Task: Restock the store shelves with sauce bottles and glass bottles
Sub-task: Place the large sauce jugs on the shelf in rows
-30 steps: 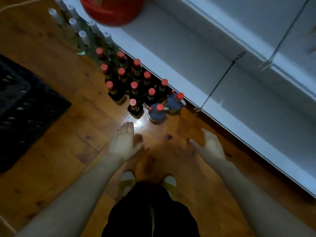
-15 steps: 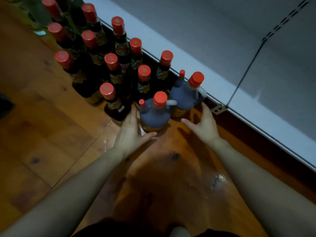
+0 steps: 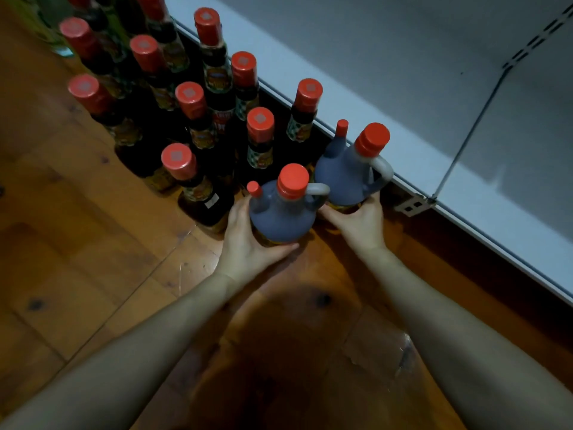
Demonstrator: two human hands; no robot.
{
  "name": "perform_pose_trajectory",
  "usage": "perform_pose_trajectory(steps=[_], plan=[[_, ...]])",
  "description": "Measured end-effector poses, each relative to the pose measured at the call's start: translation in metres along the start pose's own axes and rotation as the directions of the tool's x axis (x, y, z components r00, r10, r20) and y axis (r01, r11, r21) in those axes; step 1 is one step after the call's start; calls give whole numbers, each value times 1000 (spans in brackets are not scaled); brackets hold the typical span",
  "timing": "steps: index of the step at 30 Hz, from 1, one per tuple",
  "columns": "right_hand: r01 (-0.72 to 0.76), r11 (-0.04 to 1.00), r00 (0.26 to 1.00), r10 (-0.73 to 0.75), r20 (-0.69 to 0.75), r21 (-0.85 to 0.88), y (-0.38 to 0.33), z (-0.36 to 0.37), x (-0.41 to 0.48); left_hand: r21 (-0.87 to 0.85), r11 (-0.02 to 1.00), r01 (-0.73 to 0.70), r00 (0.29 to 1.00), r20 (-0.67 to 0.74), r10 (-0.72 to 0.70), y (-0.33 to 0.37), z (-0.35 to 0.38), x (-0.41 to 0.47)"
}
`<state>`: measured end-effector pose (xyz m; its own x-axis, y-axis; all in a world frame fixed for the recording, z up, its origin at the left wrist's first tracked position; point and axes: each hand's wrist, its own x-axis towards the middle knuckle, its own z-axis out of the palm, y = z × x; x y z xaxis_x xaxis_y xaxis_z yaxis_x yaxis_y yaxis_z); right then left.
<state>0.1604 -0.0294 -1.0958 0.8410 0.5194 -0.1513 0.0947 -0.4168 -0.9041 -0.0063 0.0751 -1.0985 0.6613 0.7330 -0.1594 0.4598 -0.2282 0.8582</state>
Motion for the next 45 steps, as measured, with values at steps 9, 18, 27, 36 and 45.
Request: perform_pose_trajectory(steps=[9, 18, 27, 36, 45], plan=[[-100, 994, 988, 104, -110, 39, -13, -16, -41, -109, 993, 37, 999, 21, -35, 10, -15, -18], [-194, 978, 981, 195, -14, 82, -150, -76, -104, -160, 978, 137, 990, 41, -132, 139, -110, -68], [-155, 985, 986, 149, 74, 77, -369, -153, -152, -230, 966, 117, 991, -32, -127, 338, -238, -117], [-31, 983, 992, 9, 123, 180, -584, -246, -182, -220, 975, 35, 989, -134, -66, 546, -361, -157], [204, 946, 954, -250, 167, 251, -735, -319, -196, -240, 963, -124, 959, -278, 54, 690, -446, -181]])
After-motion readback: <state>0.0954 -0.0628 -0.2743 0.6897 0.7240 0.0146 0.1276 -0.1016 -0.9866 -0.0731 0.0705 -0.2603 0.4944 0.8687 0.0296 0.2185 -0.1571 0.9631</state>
